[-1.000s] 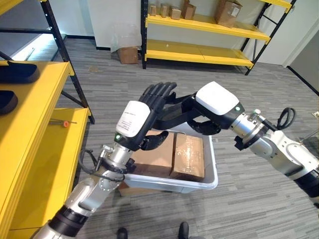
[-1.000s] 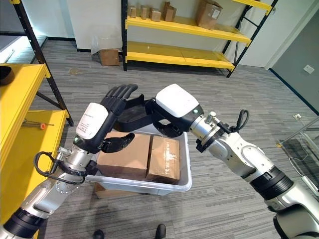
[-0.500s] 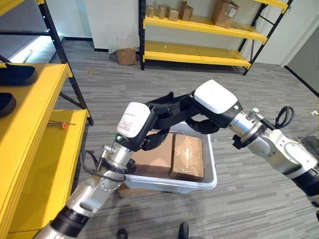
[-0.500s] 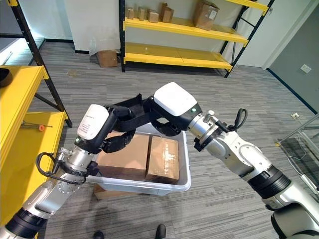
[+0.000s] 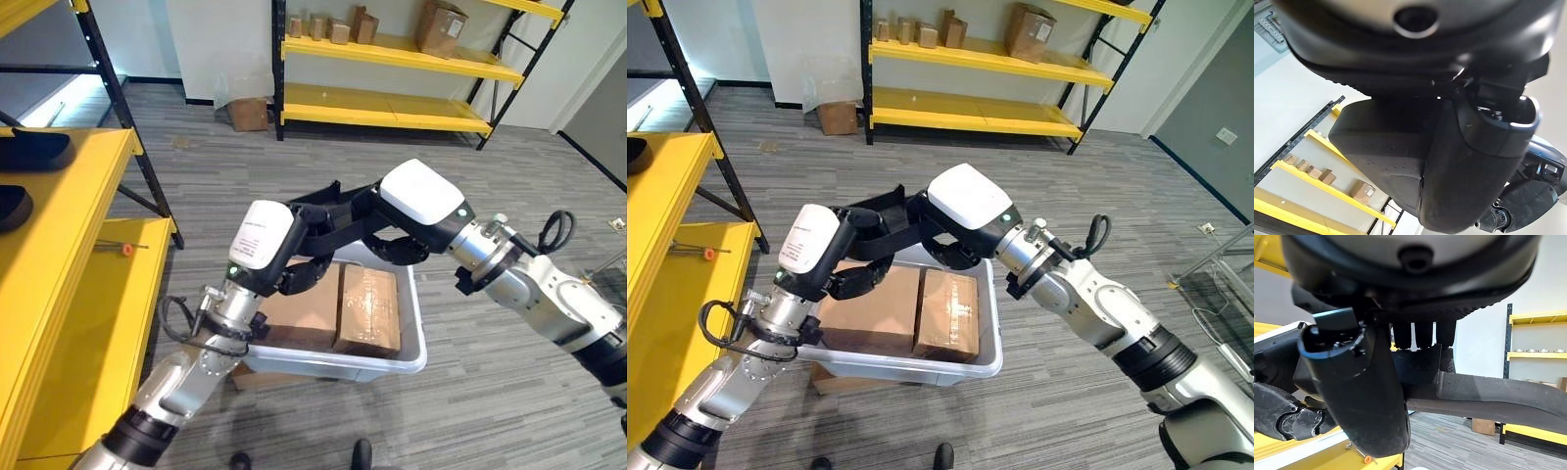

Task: Move parts from the plastic box to the shelf.

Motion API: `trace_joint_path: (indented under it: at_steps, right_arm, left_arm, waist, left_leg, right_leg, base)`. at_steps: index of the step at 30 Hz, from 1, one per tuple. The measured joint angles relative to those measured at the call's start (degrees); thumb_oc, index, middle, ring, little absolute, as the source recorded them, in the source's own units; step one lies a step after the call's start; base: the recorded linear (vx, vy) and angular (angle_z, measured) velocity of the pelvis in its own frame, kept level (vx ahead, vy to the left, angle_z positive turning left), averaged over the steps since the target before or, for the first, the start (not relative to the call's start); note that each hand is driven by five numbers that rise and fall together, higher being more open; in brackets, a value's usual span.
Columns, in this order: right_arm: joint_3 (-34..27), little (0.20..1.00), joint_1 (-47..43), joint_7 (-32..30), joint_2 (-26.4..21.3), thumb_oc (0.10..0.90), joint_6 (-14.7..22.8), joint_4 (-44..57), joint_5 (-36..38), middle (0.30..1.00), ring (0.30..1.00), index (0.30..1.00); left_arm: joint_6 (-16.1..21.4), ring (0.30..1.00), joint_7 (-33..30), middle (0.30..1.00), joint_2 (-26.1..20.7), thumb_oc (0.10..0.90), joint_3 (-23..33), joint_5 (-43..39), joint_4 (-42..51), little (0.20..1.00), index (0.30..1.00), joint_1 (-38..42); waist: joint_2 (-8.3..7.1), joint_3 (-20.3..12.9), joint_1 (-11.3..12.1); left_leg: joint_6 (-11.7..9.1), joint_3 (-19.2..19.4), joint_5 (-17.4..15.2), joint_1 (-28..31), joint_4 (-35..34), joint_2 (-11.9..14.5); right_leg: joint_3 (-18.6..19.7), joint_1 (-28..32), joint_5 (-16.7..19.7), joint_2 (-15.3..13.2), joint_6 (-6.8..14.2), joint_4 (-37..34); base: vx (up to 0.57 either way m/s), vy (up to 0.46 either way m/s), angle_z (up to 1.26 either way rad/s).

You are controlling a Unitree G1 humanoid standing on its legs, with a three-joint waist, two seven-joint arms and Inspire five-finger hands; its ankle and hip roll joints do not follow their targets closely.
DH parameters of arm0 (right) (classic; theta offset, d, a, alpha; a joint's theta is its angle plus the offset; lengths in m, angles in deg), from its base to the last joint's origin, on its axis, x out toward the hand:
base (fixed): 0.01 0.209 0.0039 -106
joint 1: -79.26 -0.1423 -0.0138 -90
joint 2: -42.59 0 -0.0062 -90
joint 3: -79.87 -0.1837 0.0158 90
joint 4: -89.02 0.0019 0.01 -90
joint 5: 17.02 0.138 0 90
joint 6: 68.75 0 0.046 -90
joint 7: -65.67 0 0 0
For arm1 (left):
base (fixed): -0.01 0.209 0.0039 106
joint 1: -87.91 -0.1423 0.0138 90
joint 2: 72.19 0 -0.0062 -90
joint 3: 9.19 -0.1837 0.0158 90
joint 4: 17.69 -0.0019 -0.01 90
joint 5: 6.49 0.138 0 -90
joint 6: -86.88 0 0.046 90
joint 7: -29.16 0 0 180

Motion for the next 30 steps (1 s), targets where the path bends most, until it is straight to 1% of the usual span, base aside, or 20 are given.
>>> trace_joint_path:
  at_steps: [3,5,6,7,8,9,13,14,16,17,18,20,21,22,24,26,27,28,30]
  right_arm:
    - [-1.38,1.000,1.25,0.05,1.39,0.900,-0.44,1.24,0.76,1.000,1.000,1.000]
    - [-2.66,1.000,2.21,0.22,1.46,0.900,-0.44,4.00,1.95,1.000,1.000,1.000]
    - [-4.72,1.000,3.78,0.49,2.55,0.900,-0.20,5.14,3.64,1.000,1.000,1.000]
    - [-5.12,1.000,4.09,0.47,3.16,0.900,-0.24,5.52,4.50,1.000,1.000,1.000]
    - [-7.35,1.000,6.31,1.74,4.79,0.900,-0.12,7.20,7.73,1.000,1.000,1.000]
    - [-9.91,1.000,9.35,1.94,7.42,0.900,0.10,9.20,11.31,1.000,1.000,1.000]
    - [-11.64,1.000,13.30,3.27,9.76,0.900,0.59,10.81,17.55,1.000,1.000,1.000]
    - [-13.40,1.000,16.02,3.71,10.89,0.900,0.57,10.88,19.85,1.000,1.000,1.000]
    - [-14.38,1.000,18.46,4.00,11.93,0.900,0.00,10.83,21.53,1.000,1.000,1.000]
    - [-14.72,1.000,19.68,4.53,11.96,0.900,-0.51,10.56,22.44,1.000,1.000,1.000]
    - [-15.73,1.000,21.17,4.77,13.19,0.900,-0.44,10.56,23.27,1.000,1.000,1.000]
    - [-16.09,1.000,23.61,4.96,14.29,0.900,-0.47,10.29,25.49,1.000,1.000,1.000]
    - [-16.27,1.000,24.37,5.10,14.78,0.900,-0.27,10.00,26.02,1.000,1.000,1.000]
    - [-16.25,1.000,25.67,5.48,14.85,0.900,-0.49,9.83,27.26,1.000,1.000,1.000]
    - [-16.23,1.000,25.84,5.76,14.69,0.900,-0.60,9.75,27.63,1.000,1.000,1.000]
    - [-16.25,1.000,25.82,5.78,14.56,0.900,-0.58,9.76,28.12,1.000,1.000,1.000]
    - [-16.25,1.000,25.70,5.74,14.20,0.900,-0.50,9.76,28.86,1.000,1.000,1.000]
    - [-16.25,1.000,25.57,5.66,14.22,0.900,-0.46,9.76,29.43,1.000,1.000,1.000]
    - [-16.26,1.000,25.49,5.60,14.22,0.900,-0.48,9.75,29.91,1.000,1.000,1.000]
  left_arm:
    - [-0.02,0.300,-0.01,0.300,0.05,0.400,0.46,-0.07,0.03,0.300,0.300,-0.26]
    - [-0.04,0.300,-0.07,0.300,0.23,0.400,1.25,-0.07,0.10,0.300,0.300,-1.00]
    - [0.01,0.300,-0.19,0.300,0.45,0.400,2.55,-0.09,0.65,0.300,0.300,-1.69]
    - [-0.02,0.300,-0.47,0.300,0.44,0.400,3.02,-0.09,0.70,0.300,0.300,-2.01]
    - [0.10,0.300,-0.54,0.300,0.44,0.400,3.92,-0.09,0.81,0.300,0.300,-2.82]
    - [0.04,0.300,-0.60,0.300,0.44,0.400,5.04,-0.23,1.01,0.300,0.300,-4.23]
    - [-0.27,0.300,-0.52,0.300,0.41,0.400,7.26,-0.86,0.95,0.300,0.300,-7.22]
    - [-0.44,0.300,-0.53,0.300,0.40,0.400,7.78,-1.00,0.96,0.300,0.300,-8.03]
    - [-0.59,0.300,-0.53,0.300,0.46,0.400,8.98,-1.03,0.97,0.300,0.300,-9.35]
    - [-1.28,0.300,-0.53,0.300,0.45,0.400,9.32,-1.06,0.94,0.300,0.300,-9.66]
    - [-1.26,0.300,-0.52,0.300,0.48,0.400,9.70,-1.06,0.96,0.300,0.300,-10.10]
    - [-1.25,0.300,-0.57,0.300,0.53,0.400,10.96,-1.21,0.96,0.300,0.300,-11.61]
    - [-1.12,0.300,-0.57,0.300,0.51,0.400,11.61,-1.19,0.99,0.300,0.300,-12.25]
    - [-1.30,0.300,-0.60,0.300,0.47,0.400,12.45,-1.23,0.99,0.300,0.300,-13.72]
    - [-1.30,0.300,-0.59,0.300,0.60,0.400,13.70,-1.24,0.98,0.300,0.300,-15.14]
    - [-1.43,0.300,-0.59,0.300,0.87,0.400,14.52,-1.25,0.92,0.300,0.300,-16.73]
    - [-1.25,0.300,-0.59,0.300,1.80,0.400,15.05,-1.29,0.97,0.300,0.300,-17.87]
    - [-1.16,0.300,-0.61,0.300,3.02,0.400,15.63,-1.46,0.98,0.300,0.300,-18.46]
    - [-1.29,0.300,-0.61,0.300,4.52,0.400,15.89,-3.27,0.94,0.300,0.300,-18.83]
  waist:
    - [0.18,-0.10,-0.06]
    - [0.53,-0.30,-0.11]
    - [0.58,-0.36,-0.19]
    - [0.62,-0.38,-0.17]
    - [0.84,-0.41,-0.42]
    - [1.00,-0.55,-0.58]
    - [1.66,-0.78,-1.11]
    - [1.99,-0.76,-1.07]
    - [2.32,-0.80,-1.16]
    - [3.04,-0.74,-1.24]
    - [3.09,-0.76,-1.21]
    - [3.91,-0.68,-1.24]
    - [3.87,-0.74,-1.25]
    - [4.89,-0.58,-1.22]
    - [5.54,-0.53,-1.18]
    - [6.90,-0.50,-0.92]
    - [8.12,-0.30,-0.03]
    - [8.71,-0.03,0.27]
    - [9.46,0.44,0.27]
  left_leg:
    - [-0.01,0.11,-0.02,0.06,-0.01,-0.01]
    - [-0.01,0.27,-0.13,0.14,-0.03,0.02]
    - [0.03,0.28,-0.16,0.14,-0.03,0.04]
    - [0.03,0.28,-0.15,0.14,-0.02,0.02]
    - [0.05,0.34,-0.17,0.13,-0.02,0.02]
    - [0.01,0.32,-0.22,0.17,-0.02,0.03]
    - [0.10,0.12,-0.30,0.23,-0.02,0.08]
    - [0.05,-0.14,-0.24,0.21,-0.02,0.17]
    - [0.05,-0.20,-0.27,0.25,-0.03,0.12]
    - [0.05,-0.16,-0.21,0.18,-0.02,0.55]
    - [0.02,-0.22,-0.22,0.24,-0.02,0.63]
    - [-0.20,-0.20,-0.10,0.10,0.05,1.24]
    - [-0.23,-0.14,-0.12,0.16,0.04,1.41]
    - [-0.64,-0.15,0.10,0.02,0.14,2.27]
    - [-0.79,-0.11,0.18,-0.02,0.10,2.95]
    - [-0.87,-0.17,0.23,-0.07,0.08,4.17]
    - [-1.23,-0.32,0.48,-0.18,0.17,5.20]
    - [-1.38,-0.43,0.57,-0.34,0.27,6.09]
    - [-1.79,-1.24,0.83,-0.80,0.19,6.96]
  right_leg:
    - [0.00,-0.02,-0.01,0.00,0.01,-0.01]
    - [0.03,-0.01,-0.05,-0.01,0.03,-0.03]
    - [0.03,-0.01,-0.07,0.00,0.03,-0.03]
    - [0.03,-0.01,-0.05,0.02,0.04,-0.02]
    - [0.03,-0.06,-0.08,-0.02,0.05,-0.03]
    - [0.02,-0.01,-0.18,0.01,-0.01,-0.02]
    - [-0.04,0.25,-0.29,0.02,0.01,-0.02]
    - [-0.16,0.37,-0.39,0.05,0.07,-0.03]
    - [-0.14,0.45,-0.43,0.04,0.10,-0.03]
    - [-0.23,0.40,-0.48,0.05,0.16,0.00]
    - [-0.17,0.47,-0.59,0.18,0.13,-0.01]
    - [-0.40,0.29,-0.80,0.80,0.01,0.02]
    - [-0.33,0.27,-0.95,1.01,-0.21,0.10]
    - [-0.68,0.10,-1.14,1.48,-0.41,0.19]
    - [-0.68,-0.06,-1.29,2.11,-0.64,0.20]
    - [-0.75,-0.04,-1.41,3.43,-1.03,0.04]
    - [-1.20,-0.12,-1.69,4.97,-1.63,0.10]
    - [-1.36,-0.28,-1.82,5.61,-2.00,0.29]
    - [-1.61,-0.42,-2.23,6.42,-2.80,0.28]
  base:
    - [0.00,-0.005,-0.01]
    - [-0.01,-0.025,-0.03]
    - [-0.01,-0.036,0.00]
    - [-0.04,-0.050,0.00]
    - [-0.01,-0.046,-0.01]
    - [-0.02,-0.053,0.00]
    - [-0.02,-0.074,0.03]
    - [0.00,-0.063,0.09]
    - [-0.04,-0.106,0.03]
    - [-0.06,-0.121,0.00]
    - [-0.08,-0.158,-0.01]
    - [-0.08,-0.152,-0.03]
    - [-0.06,-0.168,-0.04]
    - [-0.08,-0.211,-0.05]
    - [-0.04,-0.119,-0.06]
    - [-0.10,-0.184,-0.05]
    - [-0.12,-0.185,-0.03]
    - [-0.21,-0.228,0.03]
    - [-0.17,-0.141,0.13]
